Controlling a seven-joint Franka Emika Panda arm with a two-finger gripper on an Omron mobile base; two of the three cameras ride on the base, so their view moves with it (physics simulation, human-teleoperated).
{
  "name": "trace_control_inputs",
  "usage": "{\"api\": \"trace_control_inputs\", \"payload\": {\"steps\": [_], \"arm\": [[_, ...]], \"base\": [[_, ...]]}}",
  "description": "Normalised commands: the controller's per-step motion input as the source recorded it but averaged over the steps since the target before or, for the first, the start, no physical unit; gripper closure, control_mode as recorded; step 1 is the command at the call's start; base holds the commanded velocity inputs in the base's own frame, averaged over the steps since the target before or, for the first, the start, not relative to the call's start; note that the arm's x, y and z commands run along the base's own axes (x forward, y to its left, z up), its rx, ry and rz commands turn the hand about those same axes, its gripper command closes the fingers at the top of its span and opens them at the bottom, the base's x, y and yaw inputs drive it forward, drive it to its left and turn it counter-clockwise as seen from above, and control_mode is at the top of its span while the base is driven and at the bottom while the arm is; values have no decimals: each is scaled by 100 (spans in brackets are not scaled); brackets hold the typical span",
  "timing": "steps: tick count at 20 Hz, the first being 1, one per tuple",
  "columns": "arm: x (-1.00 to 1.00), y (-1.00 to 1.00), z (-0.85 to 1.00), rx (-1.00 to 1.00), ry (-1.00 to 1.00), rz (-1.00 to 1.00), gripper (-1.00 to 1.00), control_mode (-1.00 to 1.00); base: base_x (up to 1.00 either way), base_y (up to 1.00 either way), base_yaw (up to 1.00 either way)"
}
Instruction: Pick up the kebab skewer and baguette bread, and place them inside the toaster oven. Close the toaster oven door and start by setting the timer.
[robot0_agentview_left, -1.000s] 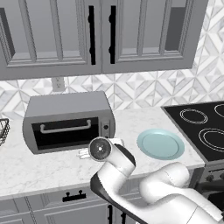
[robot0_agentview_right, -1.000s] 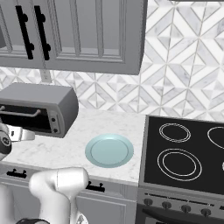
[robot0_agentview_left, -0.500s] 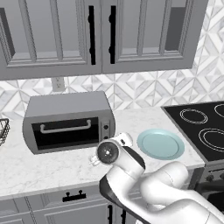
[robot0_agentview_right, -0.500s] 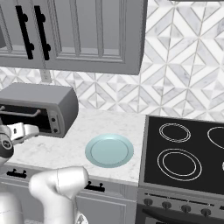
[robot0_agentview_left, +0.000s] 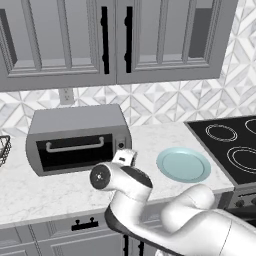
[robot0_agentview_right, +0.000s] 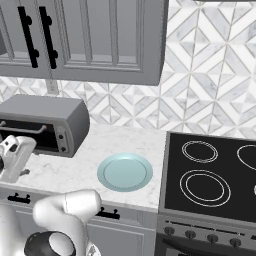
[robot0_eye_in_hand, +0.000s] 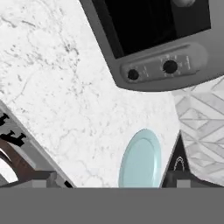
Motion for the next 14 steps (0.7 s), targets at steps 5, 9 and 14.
{"api": "trace_control_inputs", "payload": {"steps": [5,9,14], "arm": [[1,8,6,-86,59,33,-100,-100],[7,0,0,-72,53,34,-100,-100],[2,-23,2,-42,26,28,-100,-100]], "base": [[0,0,0],[0,0,0],[0,0,0]]}}
